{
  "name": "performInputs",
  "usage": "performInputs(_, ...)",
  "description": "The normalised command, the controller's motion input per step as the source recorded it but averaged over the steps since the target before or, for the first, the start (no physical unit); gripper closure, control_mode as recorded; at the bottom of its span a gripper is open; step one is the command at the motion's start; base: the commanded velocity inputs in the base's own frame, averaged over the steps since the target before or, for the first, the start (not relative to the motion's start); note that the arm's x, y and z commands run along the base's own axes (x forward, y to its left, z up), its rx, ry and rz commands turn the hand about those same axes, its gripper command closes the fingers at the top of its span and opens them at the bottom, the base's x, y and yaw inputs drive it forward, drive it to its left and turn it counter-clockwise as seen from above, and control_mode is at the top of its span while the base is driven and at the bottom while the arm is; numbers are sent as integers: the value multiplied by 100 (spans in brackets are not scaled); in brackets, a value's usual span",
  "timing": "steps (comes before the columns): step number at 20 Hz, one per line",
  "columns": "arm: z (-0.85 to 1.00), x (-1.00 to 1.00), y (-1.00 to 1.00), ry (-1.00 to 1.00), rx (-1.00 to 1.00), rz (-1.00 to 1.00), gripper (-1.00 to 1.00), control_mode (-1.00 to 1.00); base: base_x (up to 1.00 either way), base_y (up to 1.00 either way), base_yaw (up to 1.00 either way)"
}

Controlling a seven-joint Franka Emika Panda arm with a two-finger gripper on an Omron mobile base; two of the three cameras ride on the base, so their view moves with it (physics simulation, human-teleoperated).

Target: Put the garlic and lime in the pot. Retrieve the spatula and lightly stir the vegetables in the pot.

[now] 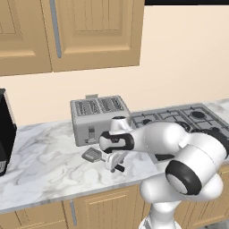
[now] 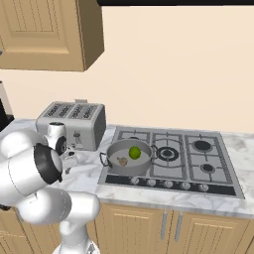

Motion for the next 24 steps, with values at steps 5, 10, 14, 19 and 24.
performInputs(5,-8,3,0,0,0,0,-100,-100,0,0,0)
performInputs(10,-25,0,0,0,0,0,-100,-100,0,0,0)
performInputs(14,-5,-23,0,0,0,0,-100,-100,0,0,0)
performInputs(19,0,-45,0,0,0,0,-100,-100,0,0,0)
performInputs(24,0,-4,0,0,0,0,-100,-100,0,0,0)
